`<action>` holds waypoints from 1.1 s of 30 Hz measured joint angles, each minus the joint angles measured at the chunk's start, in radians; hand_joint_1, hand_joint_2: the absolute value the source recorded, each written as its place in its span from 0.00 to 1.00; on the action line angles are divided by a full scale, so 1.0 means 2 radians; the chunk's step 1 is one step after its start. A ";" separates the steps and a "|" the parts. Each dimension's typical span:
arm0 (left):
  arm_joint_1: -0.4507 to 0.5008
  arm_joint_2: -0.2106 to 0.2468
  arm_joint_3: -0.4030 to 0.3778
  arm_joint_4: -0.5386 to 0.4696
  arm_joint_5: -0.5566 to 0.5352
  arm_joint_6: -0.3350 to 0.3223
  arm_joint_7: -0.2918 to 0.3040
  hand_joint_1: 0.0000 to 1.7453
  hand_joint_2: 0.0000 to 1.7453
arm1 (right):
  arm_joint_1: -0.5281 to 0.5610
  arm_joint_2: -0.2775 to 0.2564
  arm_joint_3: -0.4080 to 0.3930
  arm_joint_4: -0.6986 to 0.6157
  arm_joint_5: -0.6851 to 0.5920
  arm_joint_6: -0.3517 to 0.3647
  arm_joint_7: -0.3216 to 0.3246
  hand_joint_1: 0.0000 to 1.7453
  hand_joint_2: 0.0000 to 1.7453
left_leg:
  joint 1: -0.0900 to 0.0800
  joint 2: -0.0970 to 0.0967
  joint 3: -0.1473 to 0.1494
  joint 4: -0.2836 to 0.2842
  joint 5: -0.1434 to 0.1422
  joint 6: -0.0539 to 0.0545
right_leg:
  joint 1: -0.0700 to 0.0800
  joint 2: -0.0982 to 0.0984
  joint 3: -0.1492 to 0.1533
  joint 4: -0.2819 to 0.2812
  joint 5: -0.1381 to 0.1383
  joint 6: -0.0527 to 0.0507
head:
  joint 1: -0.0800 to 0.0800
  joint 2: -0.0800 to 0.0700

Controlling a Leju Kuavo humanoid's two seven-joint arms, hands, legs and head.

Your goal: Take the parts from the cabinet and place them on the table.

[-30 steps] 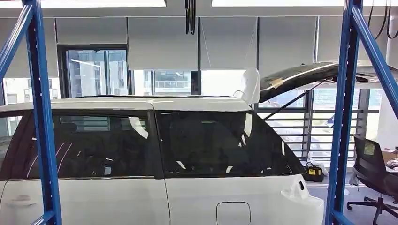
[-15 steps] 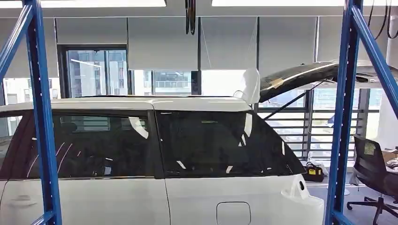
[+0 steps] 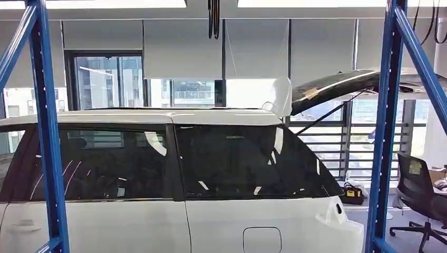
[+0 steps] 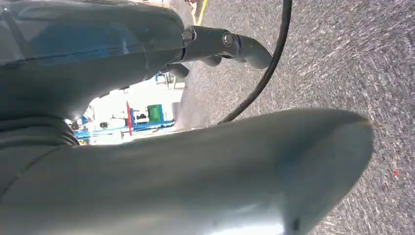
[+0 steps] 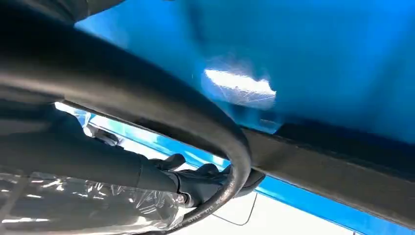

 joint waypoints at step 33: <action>0.000 -0.002 -0.003 0.000 -0.003 0.000 -0.003 0.00 0.00 | 0.013 0.026 -0.030 0.005 0.002 -0.007 -0.012 0.00 1.00 | 0.000 0.000 0.000 0.000 0.000 0.000 | 0.000 0.000 0.000 0.000 0.000 0.000 | 0.000 0.000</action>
